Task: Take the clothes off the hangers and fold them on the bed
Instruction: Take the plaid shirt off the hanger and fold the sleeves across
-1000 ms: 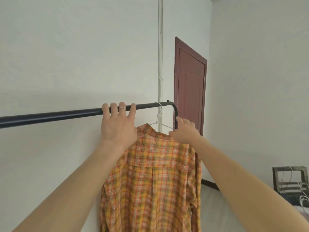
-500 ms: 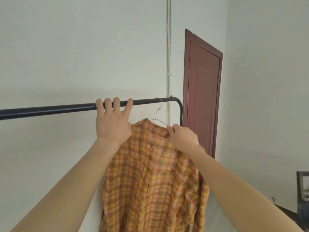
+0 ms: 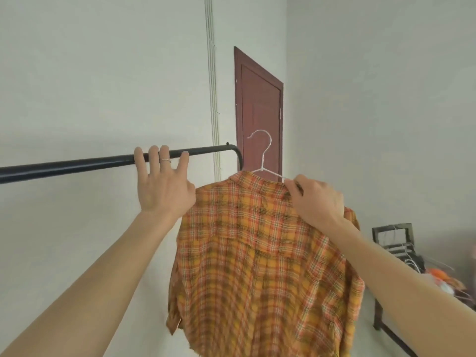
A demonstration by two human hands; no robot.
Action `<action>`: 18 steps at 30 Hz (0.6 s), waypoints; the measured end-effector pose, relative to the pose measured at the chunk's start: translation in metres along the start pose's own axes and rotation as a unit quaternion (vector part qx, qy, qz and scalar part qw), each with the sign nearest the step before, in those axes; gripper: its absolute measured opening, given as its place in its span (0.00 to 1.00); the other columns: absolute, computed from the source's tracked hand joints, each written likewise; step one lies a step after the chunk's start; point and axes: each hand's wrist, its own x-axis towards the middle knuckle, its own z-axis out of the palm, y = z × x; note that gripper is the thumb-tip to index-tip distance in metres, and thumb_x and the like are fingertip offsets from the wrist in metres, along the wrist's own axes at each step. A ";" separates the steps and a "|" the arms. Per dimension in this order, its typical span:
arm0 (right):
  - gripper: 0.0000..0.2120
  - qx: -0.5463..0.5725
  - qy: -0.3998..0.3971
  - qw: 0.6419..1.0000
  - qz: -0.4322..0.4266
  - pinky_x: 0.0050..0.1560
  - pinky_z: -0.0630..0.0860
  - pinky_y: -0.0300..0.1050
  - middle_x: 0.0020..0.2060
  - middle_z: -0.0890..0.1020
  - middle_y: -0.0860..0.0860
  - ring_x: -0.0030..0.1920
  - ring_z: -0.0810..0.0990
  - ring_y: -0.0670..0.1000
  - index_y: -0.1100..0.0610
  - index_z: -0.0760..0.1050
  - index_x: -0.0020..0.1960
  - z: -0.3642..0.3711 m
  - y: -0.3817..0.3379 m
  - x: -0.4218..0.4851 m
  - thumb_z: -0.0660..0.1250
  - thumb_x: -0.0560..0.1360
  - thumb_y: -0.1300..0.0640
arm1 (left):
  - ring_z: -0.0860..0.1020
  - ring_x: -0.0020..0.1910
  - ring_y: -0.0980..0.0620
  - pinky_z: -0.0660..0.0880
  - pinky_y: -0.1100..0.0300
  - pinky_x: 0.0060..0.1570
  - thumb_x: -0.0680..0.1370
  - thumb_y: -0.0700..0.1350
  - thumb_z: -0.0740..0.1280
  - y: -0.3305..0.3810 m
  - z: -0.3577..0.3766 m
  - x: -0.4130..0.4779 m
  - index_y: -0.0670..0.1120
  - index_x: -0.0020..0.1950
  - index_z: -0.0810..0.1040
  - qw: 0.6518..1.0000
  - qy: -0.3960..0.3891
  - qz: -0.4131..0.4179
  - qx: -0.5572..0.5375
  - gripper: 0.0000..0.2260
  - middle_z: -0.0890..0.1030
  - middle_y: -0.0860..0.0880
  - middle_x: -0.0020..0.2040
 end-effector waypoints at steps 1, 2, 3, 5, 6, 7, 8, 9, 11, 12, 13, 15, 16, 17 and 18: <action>0.22 -0.018 0.002 1.000 0.015 0.28 0.68 0.41 0.28 0.76 0.45 0.29 0.74 0.46 0.51 0.71 0.40 -0.010 0.006 -0.015 0.51 0.83 0.39 | 0.64 0.73 0.38 0.46 0.36 0.72 0.75 0.51 0.67 0.006 0.001 -0.005 0.48 0.73 0.71 0.999 0.007 0.022 -0.049 0.26 0.71 0.38 0.71; 0.22 -0.035 0.001 0.999 0.033 0.28 0.68 0.40 0.28 0.76 0.45 0.28 0.75 0.47 0.51 0.71 0.40 -0.021 0.014 -0.035 0.51 0.83 0.39 | 0.64 0.73 0.40 0.48 0.36 0.72 0.75 0.50 0.68 0.015 0.003 -0.013 0.48 0.72 0.73 0.993 0.007 0.048 -0.104 0.25 0.72 0.40 0.71; 0.22 -0.048 -0.007 0.998 0.048 0.27 0.68 0.40 0.28 0.76 0.45 0.28 0.75 0.46 0.51 0.72 0.40 -0.030 0.021 -0.055 0.51 0.83 0.38 | 0.65 0.74 0.41 0.51 0.36 0.72 0.75 0.50 0.68 0.024 0.005 -0.021 0.48 0.71 0.74 0.986 0.000 0.071 -0.149 0.24 0.72 0.41 0.71; 0.21 -0.088 -0.012 0.992 0.089 0.28 0.70 0.40 0.28 0.76 0.45 0.28 0.74 0.45 0.50 0.72 0.40 -0.050 0.032 -0.098 0.52 0.83 0.38 | 0.66 0.74 0.44 0.55 0.39 0.73 0.77 0.50 0.66 0.048 0.005 -0.046 0.50 0.72 0.73 0.966 -0.041 0.120 -0.225 0.23 0.72 0.43 0.72; 0.21 -0.103 -0.015 0.989 0.108 0.29 0.71 0.40 0.28 0.76 0.44 0.27 0.74 0.44 0.49 0.72 0.40 -0.060 0.038 -0.121 0.52 0.82 0.38 | 0.65 0.74 0.45 0.56 0.40 0.73 0.77 0.51 0.65 0.061 0.003 -0.060 0.51 0.72 0.72 0.954 -0.067 0.141 -0.255 0.22 0.71 0.45 0.73; 0.21 -0.118 -0.016 0.986 0.116 0.29 0.72 0.40 0.28 0.76 0.44 0.27 0.73 0.43 0.48 0.72 0.40 -0.069 0.043 -0.142 0.52 0.82 0.37 | 0.65 0.74 0.45 0.57 0.41 0.73 0.78 0.51 0.63 0.073 0.002 -0.073 0.52 0.73 0.71 0.943 -0.091 0.156 -0.280 0.22 0.70 0.46 0.74; 0.21 -0.138 -0.014 0.982 0.131 0.29 0.73 0.41 0.27 0.76 0.43 0.27 0.73 0.43 0.48 0.72 0.39 -0.080 0.047 -0.164 0.52 0.82 0.37 | 0.65 0.74 0.46 0.57 0.43 0.73 0.79 0.51 0.62 0.087 -0.001 -0.086 0.53 0.73 0.70 0.929 -0.115 0.176 -0.306 0.22 0.70 0.47 0.74; 0.22 -0.154 -0.017 0.975 0.159 0.29 0.74 0.41 0.27 0.75 0.43 0.27 0.74 0.43 0.48 0.72 0.39 -0.098 0.053 -0.191 0.52 0.82 0.36 | 0.66 0.74 0.46 0.58 0.43 0.73 0.79 0.51 0.62 0.104 -0.011 -0.104 0.54 0.73 0.69 0.909 -0.143 0.207 -0.333 0.22 0.69 0.48 0.74; 0.22 -0.174 -0.020 0.965 0.196 0.30 0.74 0.43 0.26 0.74 0.42 0.27 0.73 0.42 0.48 0.72 0.38 -0.127 0.057 -0.237 0.52 0.81 0.36 | 0.68 0.72 0.46 0.62 0.44 0.71 0.79 0.50 0.61 0.133 -0.025 -0.131 0.53 0.74 0.68 0.873 -0.169 0.254 -0.380 0.22 0.70 0.48 0.73; 0.21 -0.191 -0.013 0.958 0.216 0.31 0.75 0.44 0.26 0.74 0.41 0.27 0.73 0.42 0.47 0.71 0.38 -0.145 0.059 -0.261 0.53 0.81 0.36 | 0.68 0.71 0.46 0.63 0.45 0.70 0.79 0.50 0.61 0.149 -0.037 -0.144 0.53 0.74 0.68 0.851 -0.178 0.280 -0.408 0.22 0.70 0.48 0.73; 0.21 -0.205 -0.006 0.949 0.241 0.31 0.76 0.46 0.26 0.73 0.41 0.27 0.73 0.42 0.47 0.71 0.38 -0.165 0.063 -0.287 0.53 0.81 0.35 | 0.68 0.72 0.46 0.63 0.45 0.70 0.79 0.50 0.61 0.168 -0.054 -0.160 0.53 0.74 0.68 0.826 -0.190 0.309 -0.432 0.22 0.70 0.48 0.73; 0.21 -0.232 0.000 0.935 0.269 0.32 0.77 0.47 0.26 0.73 0.41 0.27 0.74 0.43 0.46 0.69 0.37 -0.204 0.063 -0.330 0.51 0.79 0.34 | 0.67 0.72 0.46 0.63 0.47 0.70 0.79 0.50 0.61 0.198 -0.085 -0.187 0.53 0.75 0.67 0.783 -0.211 0.344 -0.474 0.23 0.69 0.48 0.73; 0.22 -0.251 0.013 0.926 0.283 0.32 0.77 0.46 0.26 0.74 0.40 0.28 0.74 0.43 0.46 0.70 0.38 -0.225 0.063 -0.351 0.50 0.79 0.33 | 0.66 0.72 0.46 0.63 0.47 0.70 0.79 0.50 0.60 0.212 -0.103 -0.201 0.53 0.75 0.66 0.761 -0.219 0.365 -0.490 0.23 0.69 0.49 0.73; 0.23 -0.267 0.022 0.915 0.302 0.33 0.75 0.44 0.27 0.74 0.40 0.29 0.74 0.43 0.46 0.72 0.38 -0.250 0.065 -0.378 0.49 0.78 0.33 | 0.66 0.73 0.46 0.63 0.48 0.71 0.80 0.51 0.60 0.228 -0.127 -0.218 0.54 0.75 0.66 0.739 -0.217 0.398 -0.498 0.23 0.68 0.49 0.74; 0.23 -0.275 0.027 0.908 0.317 0.33 0.74 0.41 0.28 0.75 0.39 0.30 0.75 0.43 0.45 0.73 0.39 -0.273 0.062 -0.399 0.50 0.78 0.33 | 0.66 0.73 0.46 0.63 0.47 0.72 0.80 0.52 0.60 0.241 -0.148 -0.232 0.54 0.76 0.65 0.723 -0.211 0.423 -0.504 0.23 0.68 0.49 0.75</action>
